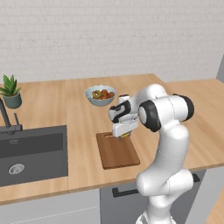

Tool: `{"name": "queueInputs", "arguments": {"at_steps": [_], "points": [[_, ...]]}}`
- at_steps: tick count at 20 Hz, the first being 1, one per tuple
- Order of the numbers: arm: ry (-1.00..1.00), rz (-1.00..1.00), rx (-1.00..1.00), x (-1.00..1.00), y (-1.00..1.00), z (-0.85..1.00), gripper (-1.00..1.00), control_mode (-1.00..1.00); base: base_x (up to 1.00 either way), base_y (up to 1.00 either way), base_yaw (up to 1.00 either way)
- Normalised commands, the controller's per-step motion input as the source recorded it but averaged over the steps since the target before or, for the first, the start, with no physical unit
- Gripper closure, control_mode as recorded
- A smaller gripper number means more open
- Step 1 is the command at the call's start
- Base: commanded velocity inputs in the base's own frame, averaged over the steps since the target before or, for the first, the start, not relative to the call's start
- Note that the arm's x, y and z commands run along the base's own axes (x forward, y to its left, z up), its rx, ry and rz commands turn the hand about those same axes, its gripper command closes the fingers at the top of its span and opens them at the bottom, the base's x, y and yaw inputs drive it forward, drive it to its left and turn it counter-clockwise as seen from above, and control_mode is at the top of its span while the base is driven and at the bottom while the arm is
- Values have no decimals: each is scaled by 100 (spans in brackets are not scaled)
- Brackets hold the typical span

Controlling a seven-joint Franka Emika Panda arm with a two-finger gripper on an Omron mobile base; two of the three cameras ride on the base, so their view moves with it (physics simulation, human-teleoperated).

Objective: Pick up the sponge from the counter and clean the cutting board by briefly scrubbing or pressing down on the cutting board. Once finished, release the sponge.

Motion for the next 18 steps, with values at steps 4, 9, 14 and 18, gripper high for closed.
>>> {"name": "queueInputs", "arguments": {"at_steps": [4, 9, 14, 18], "points": [[-8, 0, 4, 51, -23, -31, 100, -100, 0, 0, 0], [1, 0, 0, -86, -32, -79, 100, -100, 0, 0, 0], [0, 0, 0, -100, -46, -75, 100, -100, 0, 0, 0], [0, 0, 1, -100, -48, -76, 100, -100, 0, 0, 0]]}}
